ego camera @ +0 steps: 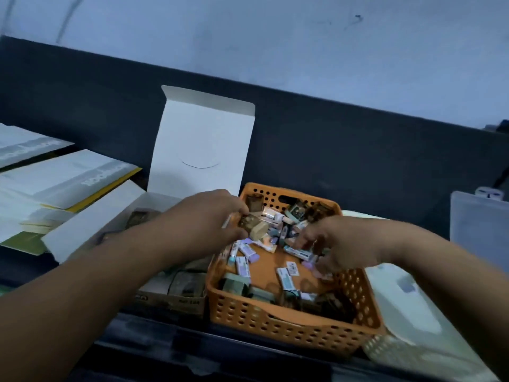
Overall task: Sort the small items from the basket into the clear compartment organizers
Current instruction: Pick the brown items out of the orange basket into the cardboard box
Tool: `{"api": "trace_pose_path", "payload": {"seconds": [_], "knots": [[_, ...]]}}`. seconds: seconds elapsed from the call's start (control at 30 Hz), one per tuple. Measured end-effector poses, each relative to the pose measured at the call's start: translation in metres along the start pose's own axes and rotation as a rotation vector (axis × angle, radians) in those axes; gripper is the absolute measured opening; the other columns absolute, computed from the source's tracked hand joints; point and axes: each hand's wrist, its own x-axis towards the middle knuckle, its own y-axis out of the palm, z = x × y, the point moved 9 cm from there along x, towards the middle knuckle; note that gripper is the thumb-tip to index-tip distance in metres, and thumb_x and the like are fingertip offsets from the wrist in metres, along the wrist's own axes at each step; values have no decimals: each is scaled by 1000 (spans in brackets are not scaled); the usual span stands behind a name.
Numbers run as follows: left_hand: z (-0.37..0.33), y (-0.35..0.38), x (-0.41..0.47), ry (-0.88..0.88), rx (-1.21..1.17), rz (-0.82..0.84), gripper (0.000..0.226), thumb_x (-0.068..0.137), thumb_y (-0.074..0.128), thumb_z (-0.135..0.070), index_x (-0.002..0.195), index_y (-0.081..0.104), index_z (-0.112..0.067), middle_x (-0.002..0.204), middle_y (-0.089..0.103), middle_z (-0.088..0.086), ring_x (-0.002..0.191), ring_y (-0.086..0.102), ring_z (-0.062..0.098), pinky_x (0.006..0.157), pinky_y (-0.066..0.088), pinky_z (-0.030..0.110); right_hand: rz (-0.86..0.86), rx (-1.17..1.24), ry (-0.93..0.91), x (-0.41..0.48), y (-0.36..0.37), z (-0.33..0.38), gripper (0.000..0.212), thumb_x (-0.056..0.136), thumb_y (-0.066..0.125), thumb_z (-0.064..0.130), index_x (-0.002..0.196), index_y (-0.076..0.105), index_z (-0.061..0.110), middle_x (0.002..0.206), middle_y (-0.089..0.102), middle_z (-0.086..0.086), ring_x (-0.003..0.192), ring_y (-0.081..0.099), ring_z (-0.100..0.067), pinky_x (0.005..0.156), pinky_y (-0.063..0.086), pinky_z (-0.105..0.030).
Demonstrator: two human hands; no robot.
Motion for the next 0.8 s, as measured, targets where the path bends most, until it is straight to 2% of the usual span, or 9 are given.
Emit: {"api": "trace_pose_path", "payload": {"seconds": [0.07,0.17,0.23,0.33,0.43,0.5,0.63,0.8], "knots": [[-21,12,7,54,-33,69,43,88,61,-45,129,52,-36,131,51,-12,110,49,7,84,38,25,72,-17,26,-11,11,-5,53,79,75,33,128,54,36,113,57,17,105,55,-9,90,46,-28],[-45,36,14,101,-110,219,45,86,63,-46,129,52,-38,129,53,-14,110,51,5,86,42,26,151,-104,54,-18,28,-9,56,79,76,34,131,53,34,117,59,13,105,55,-12,88,46,-29],[-56,55,15,114,-142,336,45,86,64,-44,129,53,-37,122,55,-17,110,53,6,88,44,26,164,-159,66,-20,35,-11,49,80,74,32,125,56,30,108,59,10,100,56,-14,83,48,-30],[-67,82,16,114,-154,506,46,85,67,-41,128,54,-34,125,58,-12,110,56,7,94,46,28,144,-207,62,-20,40,-11,33,82,71,30,113,61,26,98,62,6,90,59,-17,77,50,-33],[-73,101,13,100,-159,660,44,86,67,-38,128,55,-31,123,60,-10,110,56,9,99,45,33,63,-171,30,-20,38,-14,29,84,68,25,112,62,26,101,65,4,91,60,-18,79,52,-35],[-76,108,11,101,-142,712,43,87,65,-38,128,56,-29,121,60,-9,108,56,10,98,45,32,-23,-129,2,-19,34,-17,30,85,64,19,113,62,29,103,65,7,92,59,-16,76,50,-31],[-80,116,13,104,-135,736,38,88,65,-34,124,59,-26,116,60,-8,107,56,10,97,47,31,-184,16,-21,-14,29,-28,34,81,63,15,110,61,34,105,64,10,92,57,-12,77,50,-30],[-77,122,19,87,-221,749,20,86,66,-18,105,68,-24,94,59,-17,95,58,5,89,49,25,-378,314,-80,-17,14,-38,37,79,61,4,108,65,26,101,68,8,92,64,-11,84,53,-36]]}}
